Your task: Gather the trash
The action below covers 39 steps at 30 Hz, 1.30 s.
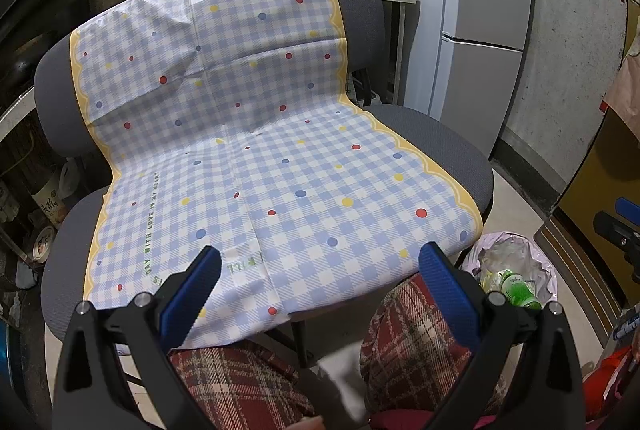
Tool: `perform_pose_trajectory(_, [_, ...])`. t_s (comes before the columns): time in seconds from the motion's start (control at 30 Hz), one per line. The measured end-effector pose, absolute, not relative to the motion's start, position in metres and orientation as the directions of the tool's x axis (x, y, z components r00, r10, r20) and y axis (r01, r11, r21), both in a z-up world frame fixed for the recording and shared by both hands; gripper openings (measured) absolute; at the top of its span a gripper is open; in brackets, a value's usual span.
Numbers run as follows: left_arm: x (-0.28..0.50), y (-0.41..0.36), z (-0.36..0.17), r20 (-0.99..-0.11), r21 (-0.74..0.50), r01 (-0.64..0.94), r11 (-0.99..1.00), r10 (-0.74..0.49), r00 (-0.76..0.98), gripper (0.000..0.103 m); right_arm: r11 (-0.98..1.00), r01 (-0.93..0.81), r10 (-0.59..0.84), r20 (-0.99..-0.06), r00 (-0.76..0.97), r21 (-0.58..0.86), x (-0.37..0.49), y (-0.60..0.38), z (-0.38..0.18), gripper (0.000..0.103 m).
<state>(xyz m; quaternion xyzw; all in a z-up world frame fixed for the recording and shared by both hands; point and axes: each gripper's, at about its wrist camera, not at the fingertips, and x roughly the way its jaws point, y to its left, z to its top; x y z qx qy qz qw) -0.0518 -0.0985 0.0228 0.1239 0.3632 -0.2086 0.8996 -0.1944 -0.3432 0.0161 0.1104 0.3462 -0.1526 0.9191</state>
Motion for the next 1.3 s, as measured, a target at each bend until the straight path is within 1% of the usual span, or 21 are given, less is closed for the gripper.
perform_pose_trajectory(1.07, [-0.053,-0.096,0.020,-0.697,0.086,0.458,0.885,-0.276,0.662,0.096,0.928,0.358,-0.201,-0.678,0.707,0.099,-0.194,-0.345,0.009,0.092])
perform_pose_trajectory(1.17, [-0.044,-0.092,0.014,-0.717,0.071,0.452,0.889,-0.270,0.643,0.096,0.928,0.356,-0.189,-0.686,0.702,0.109,-0.187,-0.346,0.002,0.092])
perform_pose_trajectory(1.3, [-0.021,-0.074,-0.003,-0.762,0.060,0.392,0.918,-0.211,0.612,0.096,0.943,0.309,-0.131,-0.709,0.693,0.127,-0.158,-0.340,-0.012,0.092])
